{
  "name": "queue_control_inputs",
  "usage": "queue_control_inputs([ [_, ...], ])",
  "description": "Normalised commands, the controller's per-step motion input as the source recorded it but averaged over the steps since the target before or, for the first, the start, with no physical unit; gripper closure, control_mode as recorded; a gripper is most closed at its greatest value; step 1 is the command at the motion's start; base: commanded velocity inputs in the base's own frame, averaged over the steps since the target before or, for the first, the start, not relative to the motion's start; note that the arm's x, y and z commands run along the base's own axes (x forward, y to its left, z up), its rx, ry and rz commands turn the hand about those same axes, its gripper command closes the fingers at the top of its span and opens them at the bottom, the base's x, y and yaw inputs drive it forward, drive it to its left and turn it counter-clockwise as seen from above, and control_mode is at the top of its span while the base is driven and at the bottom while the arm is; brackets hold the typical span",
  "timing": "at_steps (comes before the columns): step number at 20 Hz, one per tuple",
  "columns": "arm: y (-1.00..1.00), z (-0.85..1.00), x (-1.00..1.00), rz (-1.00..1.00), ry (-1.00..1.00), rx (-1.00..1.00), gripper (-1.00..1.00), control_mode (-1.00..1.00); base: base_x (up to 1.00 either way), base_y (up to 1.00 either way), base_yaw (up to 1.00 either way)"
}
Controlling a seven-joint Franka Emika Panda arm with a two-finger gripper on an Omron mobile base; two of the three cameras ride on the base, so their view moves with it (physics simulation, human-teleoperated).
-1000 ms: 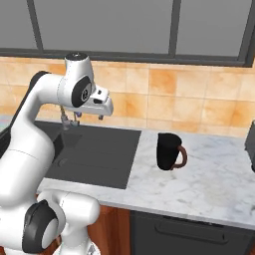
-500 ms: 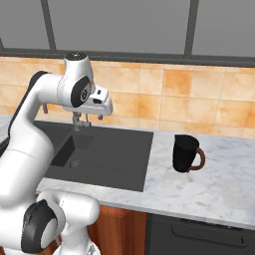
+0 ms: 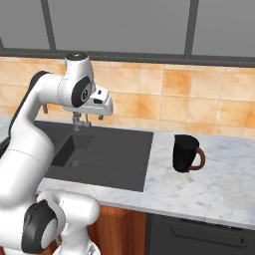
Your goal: Turn on the sink faucet and place the jug under the water for a few seconds to fill it up.
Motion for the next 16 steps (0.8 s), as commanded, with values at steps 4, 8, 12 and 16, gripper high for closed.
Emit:
queue_control_inputs([
  [4,0.0,-0.13,0.0,0.03,-0.1,0.0,-1.0,-1.0,0.0,0.0,0.0],
  [8,0.05,-0.56,0.22,0.23,-0.35,0.0,-1.0,-1.0,0.0,0.0,0.0],
  [12,0.27,-0.76,0.74,0.48,-0.33,0.04,-1.0,-1.0,0.0,0.0,0.0],
  [16,0.44,-0.53,0.98,0.55,-0.31,0.07,-1.0,-1.0,0.0,0.0,0.0],
])
